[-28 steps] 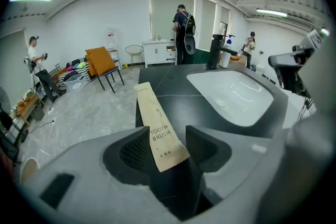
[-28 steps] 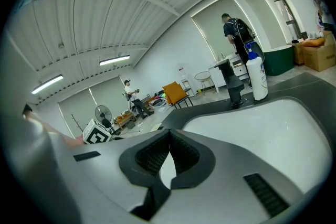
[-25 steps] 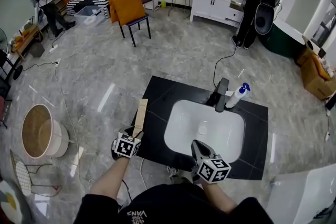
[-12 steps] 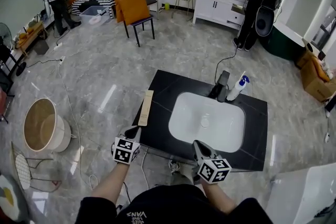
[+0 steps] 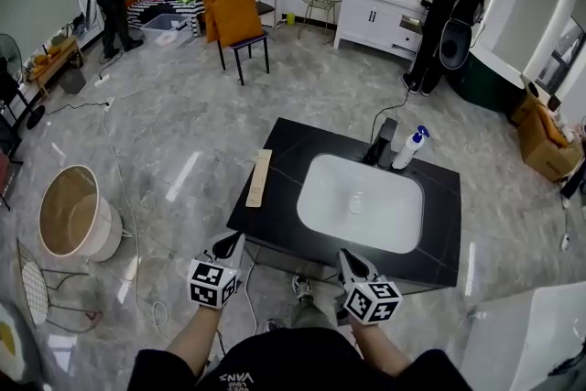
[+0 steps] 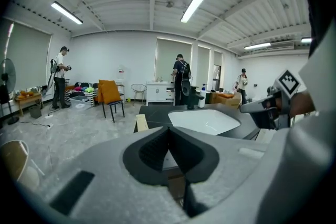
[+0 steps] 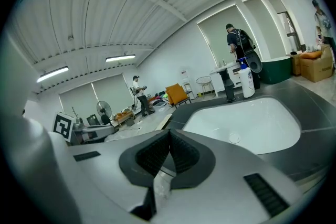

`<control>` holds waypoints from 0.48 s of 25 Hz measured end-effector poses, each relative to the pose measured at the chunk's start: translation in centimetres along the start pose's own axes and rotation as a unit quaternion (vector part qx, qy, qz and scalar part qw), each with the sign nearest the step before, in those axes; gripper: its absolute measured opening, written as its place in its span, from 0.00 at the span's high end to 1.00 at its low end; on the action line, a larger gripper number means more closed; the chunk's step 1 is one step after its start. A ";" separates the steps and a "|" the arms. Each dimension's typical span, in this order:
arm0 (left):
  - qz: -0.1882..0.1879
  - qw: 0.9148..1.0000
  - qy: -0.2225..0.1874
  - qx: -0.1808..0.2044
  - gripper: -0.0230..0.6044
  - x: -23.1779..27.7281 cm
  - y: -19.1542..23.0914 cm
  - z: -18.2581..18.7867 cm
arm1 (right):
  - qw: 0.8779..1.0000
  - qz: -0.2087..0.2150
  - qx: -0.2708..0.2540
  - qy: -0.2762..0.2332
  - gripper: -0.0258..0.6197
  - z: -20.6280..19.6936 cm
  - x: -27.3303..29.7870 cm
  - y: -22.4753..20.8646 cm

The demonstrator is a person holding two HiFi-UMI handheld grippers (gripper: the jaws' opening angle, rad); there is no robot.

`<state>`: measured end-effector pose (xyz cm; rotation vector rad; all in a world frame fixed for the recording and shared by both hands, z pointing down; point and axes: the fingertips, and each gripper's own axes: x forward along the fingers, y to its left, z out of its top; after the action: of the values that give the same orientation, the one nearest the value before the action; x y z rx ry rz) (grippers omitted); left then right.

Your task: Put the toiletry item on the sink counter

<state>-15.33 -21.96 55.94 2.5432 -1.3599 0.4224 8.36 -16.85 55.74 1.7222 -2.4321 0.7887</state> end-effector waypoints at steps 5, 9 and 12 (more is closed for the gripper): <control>-0.006 1.000 -0.027 0.005 0.95 -3.9 -1.5 0.0 | 1.000 -0.002 -0.003 0.001 0.96 -1.4 -1.2 1.2; -0.003 0.999 -0.050 0.008 0.95 -6.8 -2.4 -0.1 | 1.000 0.007 -0.004 0.004 0.96 -2.1 -1.6 2.6; -0.004 0.999 -0.053 -0.002 0.95 -8.2 -3.1 -0.9 | 1.000 0.013 -0.005 0.010 0.96 -2.8 -1.7 3.5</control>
<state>-17.26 -13.65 53.69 2.5994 -1.3844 0.2864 5.22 -13.36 56.32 1.6743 -2.4461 0.7920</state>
